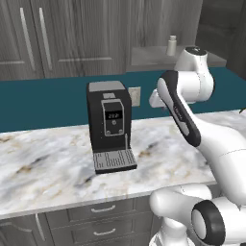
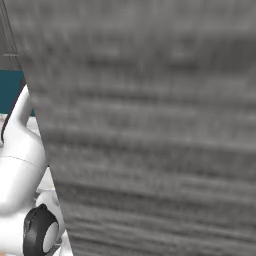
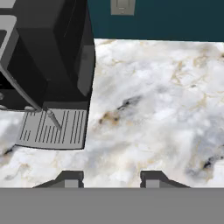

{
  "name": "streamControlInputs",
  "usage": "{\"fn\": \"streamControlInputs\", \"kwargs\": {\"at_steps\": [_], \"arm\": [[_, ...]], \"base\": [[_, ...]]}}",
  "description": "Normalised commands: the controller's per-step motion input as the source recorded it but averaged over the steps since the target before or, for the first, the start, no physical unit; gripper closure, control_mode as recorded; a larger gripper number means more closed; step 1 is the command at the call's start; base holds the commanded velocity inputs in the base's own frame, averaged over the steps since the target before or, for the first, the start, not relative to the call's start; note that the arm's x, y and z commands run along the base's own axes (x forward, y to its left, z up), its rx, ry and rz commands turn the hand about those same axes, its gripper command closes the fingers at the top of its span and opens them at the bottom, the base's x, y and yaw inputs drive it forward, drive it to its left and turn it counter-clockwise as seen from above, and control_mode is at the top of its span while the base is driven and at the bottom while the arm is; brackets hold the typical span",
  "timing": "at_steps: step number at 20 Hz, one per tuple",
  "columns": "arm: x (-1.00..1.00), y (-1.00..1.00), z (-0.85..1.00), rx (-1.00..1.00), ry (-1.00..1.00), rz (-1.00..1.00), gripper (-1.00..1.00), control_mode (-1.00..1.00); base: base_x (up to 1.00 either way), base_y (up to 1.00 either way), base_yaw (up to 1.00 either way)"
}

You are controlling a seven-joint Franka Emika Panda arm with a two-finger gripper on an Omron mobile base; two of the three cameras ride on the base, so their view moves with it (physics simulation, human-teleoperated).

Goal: Retrieve the shaker from the cabinet and place it next the steak on a plate on the dining table.

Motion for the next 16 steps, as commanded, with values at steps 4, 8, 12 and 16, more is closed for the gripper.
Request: {"fn": "streamControlInputs", "kwargs": {"at_steps": [4, 8, 12, 16], "arm": [[-0.47, 0.0, -0.05, 0.0, -0.02, 0.0, -1.0, -1.0], [-0.71, 0.0, -0.09, 0.0, -0.07, 0.0, -1.0, -1.0], [-0.72, -0.19, 0.43, 0.0, -0.36, 0.0, -1.0, -1.0], [-0.46, -0.22, 0.64, 0.01, -0.21, 0.0, -1.0, -1.0]], "base": [[0.0, 0.0, 0.0], [0.0, 0.0, 0.0], [0.0, 0.0, 0.0], [0.0, 0.0, 0.0]]}}
